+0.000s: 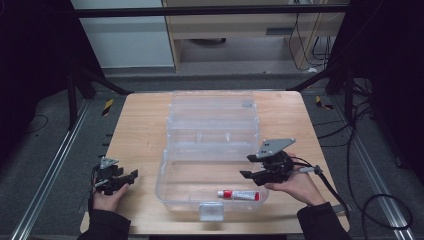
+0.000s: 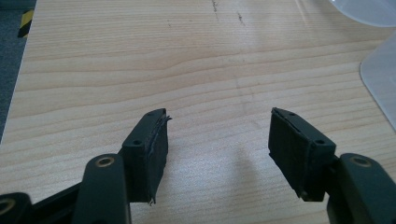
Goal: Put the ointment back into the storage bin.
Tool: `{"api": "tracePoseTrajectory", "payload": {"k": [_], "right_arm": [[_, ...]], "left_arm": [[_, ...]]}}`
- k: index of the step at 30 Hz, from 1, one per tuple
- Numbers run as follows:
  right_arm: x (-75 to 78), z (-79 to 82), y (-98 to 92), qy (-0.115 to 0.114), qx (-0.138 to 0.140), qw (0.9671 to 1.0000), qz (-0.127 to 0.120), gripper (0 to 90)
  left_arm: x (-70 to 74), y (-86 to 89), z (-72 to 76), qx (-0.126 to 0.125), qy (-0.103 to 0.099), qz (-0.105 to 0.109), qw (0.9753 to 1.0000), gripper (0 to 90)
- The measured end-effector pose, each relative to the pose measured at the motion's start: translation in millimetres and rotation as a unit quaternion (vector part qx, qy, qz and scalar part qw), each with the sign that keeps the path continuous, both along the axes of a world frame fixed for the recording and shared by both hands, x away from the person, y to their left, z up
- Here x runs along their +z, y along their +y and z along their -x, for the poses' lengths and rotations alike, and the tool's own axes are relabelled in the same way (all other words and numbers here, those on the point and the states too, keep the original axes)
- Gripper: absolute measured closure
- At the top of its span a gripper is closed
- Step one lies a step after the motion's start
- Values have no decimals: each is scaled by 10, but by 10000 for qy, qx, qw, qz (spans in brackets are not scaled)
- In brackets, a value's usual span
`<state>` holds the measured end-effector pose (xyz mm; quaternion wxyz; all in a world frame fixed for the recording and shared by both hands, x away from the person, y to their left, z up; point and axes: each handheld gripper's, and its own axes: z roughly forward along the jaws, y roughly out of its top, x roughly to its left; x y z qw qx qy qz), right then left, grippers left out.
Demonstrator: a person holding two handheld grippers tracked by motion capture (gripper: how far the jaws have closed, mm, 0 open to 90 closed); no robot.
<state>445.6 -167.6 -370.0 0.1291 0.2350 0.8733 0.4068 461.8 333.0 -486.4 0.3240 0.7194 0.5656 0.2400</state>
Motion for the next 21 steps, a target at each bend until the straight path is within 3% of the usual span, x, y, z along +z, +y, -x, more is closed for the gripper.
{"api": "tracePoseTrajectory", "payload": {"k": [5, 10, 15, 18, 19, 21], "right_arm": [[-24, 30, -193, -137, -371, 9986, -351, 373], [-87, 77, -404, -281, -817, 9937, -717, 316], [-207, 101, -625, -410, -1426, 9840, -991, 289], [-327, 88, -772, -453, -1878, 9753, -1069, 258], [-327, 88, -772, -453, -1878, 9753, -1069, 258], [-438, 68, -855, -410, -2091, 9710, -1086, 244]], "left_arm": [[0, 2, 1, 3, -3, -15, 10000, 373], [1, 5, 0, -17, -34, -31, 10000, 371], [-2, 1, 0, -9, -16, -34, 10000, 368], [-3, 4, 0, 2, -20, -39, 10000, 366], [-3, 4, -1, 4, -24, -41, 10000, 366], [-5, 6, -2, 12, -37, -46, 10000, 360]]}}
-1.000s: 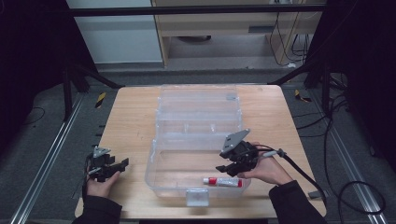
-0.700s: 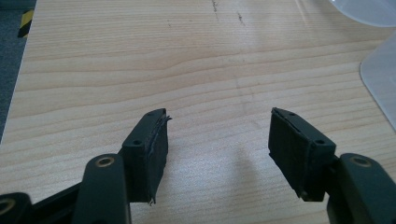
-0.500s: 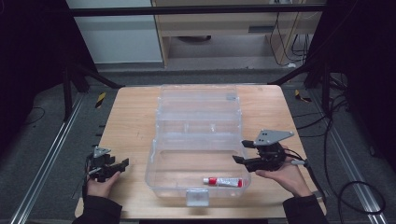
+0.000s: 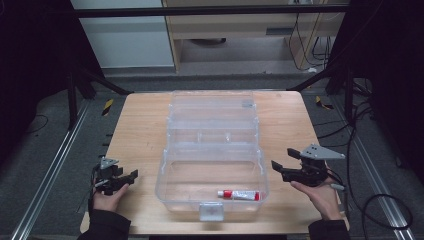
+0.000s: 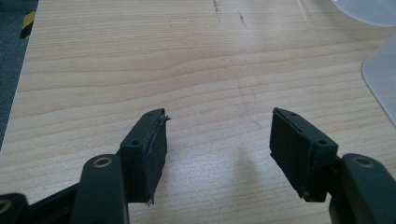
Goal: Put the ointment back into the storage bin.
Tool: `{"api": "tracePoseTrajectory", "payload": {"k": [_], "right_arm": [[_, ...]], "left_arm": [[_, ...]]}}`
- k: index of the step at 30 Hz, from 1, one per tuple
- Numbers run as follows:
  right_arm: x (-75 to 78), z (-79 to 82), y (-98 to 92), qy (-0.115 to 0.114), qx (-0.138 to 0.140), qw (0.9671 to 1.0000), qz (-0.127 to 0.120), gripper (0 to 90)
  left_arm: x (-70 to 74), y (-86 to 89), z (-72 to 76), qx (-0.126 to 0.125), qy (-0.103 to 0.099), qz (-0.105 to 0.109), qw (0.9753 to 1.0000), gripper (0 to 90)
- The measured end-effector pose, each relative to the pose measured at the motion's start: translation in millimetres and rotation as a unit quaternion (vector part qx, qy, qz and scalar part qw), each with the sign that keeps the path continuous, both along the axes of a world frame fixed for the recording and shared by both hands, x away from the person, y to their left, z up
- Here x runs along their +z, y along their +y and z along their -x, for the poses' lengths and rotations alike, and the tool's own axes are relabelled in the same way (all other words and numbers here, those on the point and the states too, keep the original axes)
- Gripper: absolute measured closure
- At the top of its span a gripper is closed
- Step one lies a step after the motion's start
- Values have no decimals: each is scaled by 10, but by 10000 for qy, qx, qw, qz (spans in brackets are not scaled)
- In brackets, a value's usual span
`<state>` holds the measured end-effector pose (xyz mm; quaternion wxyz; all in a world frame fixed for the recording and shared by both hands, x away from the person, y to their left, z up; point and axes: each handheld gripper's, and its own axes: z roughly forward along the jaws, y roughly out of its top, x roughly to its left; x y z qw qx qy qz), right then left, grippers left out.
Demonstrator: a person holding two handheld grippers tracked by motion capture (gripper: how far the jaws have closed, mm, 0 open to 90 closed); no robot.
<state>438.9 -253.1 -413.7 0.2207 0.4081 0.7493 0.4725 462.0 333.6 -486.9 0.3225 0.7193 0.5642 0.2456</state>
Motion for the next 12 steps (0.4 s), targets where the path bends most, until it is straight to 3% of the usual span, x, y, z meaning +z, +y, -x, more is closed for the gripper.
{"api": "tracePoseTrajectory", "payload": {"k": [4, 12], "right_arm": [[-96, -19, -64, 49, -185, 9997, 159, 225], [-347, -37, -221, 356, -562, 9975, 238, 205]], "left_arm": [[-1, 1, -2, -12, -34, -19, 10000, 352], [-11, 12, -19, -84, -166, -104, 9998, 314]]}}
